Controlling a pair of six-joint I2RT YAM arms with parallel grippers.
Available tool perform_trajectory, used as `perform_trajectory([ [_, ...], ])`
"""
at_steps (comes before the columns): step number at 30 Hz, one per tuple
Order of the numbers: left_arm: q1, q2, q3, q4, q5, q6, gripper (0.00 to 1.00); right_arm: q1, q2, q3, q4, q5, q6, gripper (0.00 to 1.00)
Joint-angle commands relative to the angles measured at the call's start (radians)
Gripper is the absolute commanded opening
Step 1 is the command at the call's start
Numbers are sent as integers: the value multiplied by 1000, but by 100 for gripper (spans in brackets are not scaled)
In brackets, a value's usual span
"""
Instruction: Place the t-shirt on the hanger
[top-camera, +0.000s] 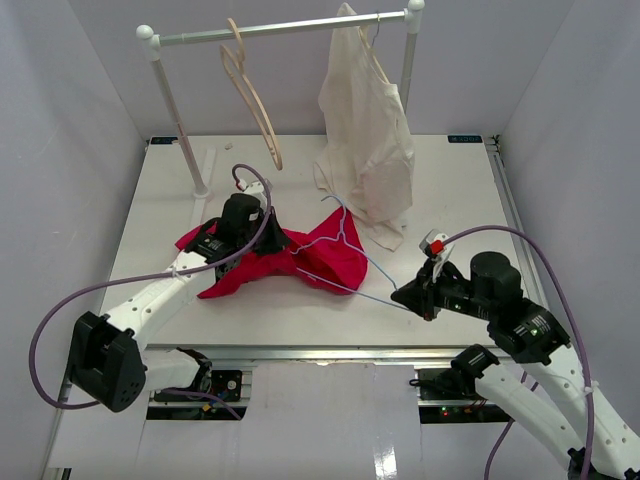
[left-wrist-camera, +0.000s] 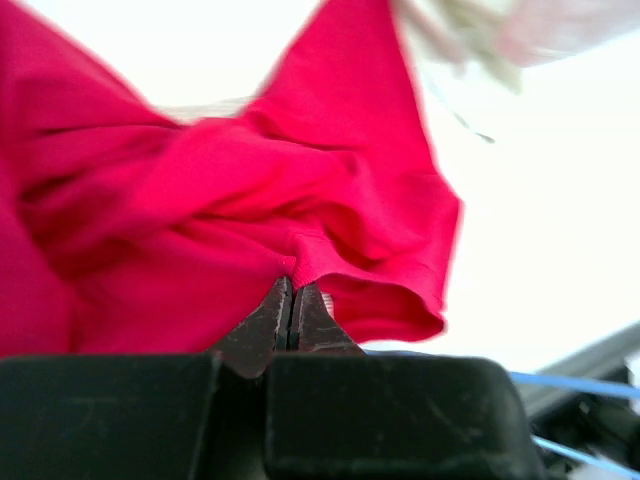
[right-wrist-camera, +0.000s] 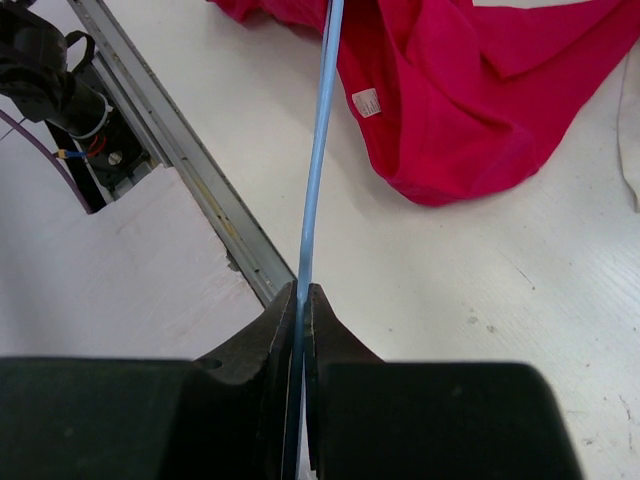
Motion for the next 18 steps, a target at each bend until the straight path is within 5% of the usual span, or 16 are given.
perform_trajectory([
  [1, 4, -97, 82, 19, 232, 23, 0, 4, 74, 5, 207, -68, 8, 8],
  [18, 3, -162, 298, -49, 512, -38, 0, 32, 116, -282, 986, -221, 26, 8],
])
